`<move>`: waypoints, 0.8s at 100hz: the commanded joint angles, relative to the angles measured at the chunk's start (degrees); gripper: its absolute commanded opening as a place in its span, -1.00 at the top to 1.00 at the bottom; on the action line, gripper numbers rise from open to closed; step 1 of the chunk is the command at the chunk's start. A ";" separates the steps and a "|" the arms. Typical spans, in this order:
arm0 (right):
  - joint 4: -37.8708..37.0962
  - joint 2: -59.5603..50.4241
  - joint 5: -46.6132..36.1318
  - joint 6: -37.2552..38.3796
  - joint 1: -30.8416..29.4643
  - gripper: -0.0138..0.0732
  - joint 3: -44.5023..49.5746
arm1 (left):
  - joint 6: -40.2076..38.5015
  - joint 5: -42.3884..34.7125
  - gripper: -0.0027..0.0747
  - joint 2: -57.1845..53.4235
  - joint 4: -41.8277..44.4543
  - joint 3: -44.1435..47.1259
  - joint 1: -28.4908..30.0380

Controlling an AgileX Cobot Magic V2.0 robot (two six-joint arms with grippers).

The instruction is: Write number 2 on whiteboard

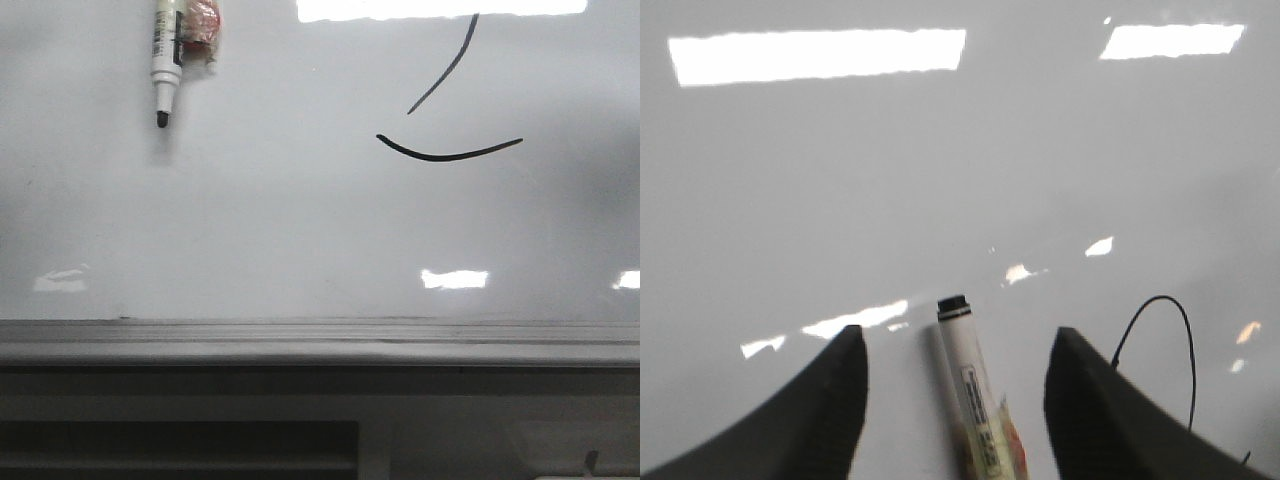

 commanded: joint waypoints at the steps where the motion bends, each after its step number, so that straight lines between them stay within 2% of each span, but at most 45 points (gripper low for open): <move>1: 1.59 -0.39 -4.04 -0.06 -0.49 0.86 -1.46 | 3.90 0.18 0.52 -3.44 0.06 -1.75 0.07; 8: 1.47 -1.38 -4.14 -0.17 -0.49 0.81 -1.36 | 6.13 2.60 0.97 -5.60 -1.20 -1.64 0.07; 9: 1.47 -1.67 -4.13 -0.19 -0.49 0.81 -1.24 | 6.47 2.95 0.99 -5.79 -1.18 -1.54 0.07; 25: 1.35 -9.04 -6.59 -4.26 -0.49 0.81 2.45 | 7.09 9.45 0.98 -10.26 -1.18 1.81 0.07; 41: 1.35 -21.04 -8.57 -5.81 -0.49 0.81 12.49 | 7.09 15.68 0.98 -16.21 -0.93 8.73 0.07; 63: 1.35 -36.35 -9.78 -5.81 -0.49 0.81 24.43 | 7.09 16.62 0.98 -27.94 -1.04 17.73 0.07; 80: 2.15 -39.05 -9.96 -5.69 -0.49 0.81 29.63 | 6.96 16.24 0.98 -35.64 -2.27 21.81 0.07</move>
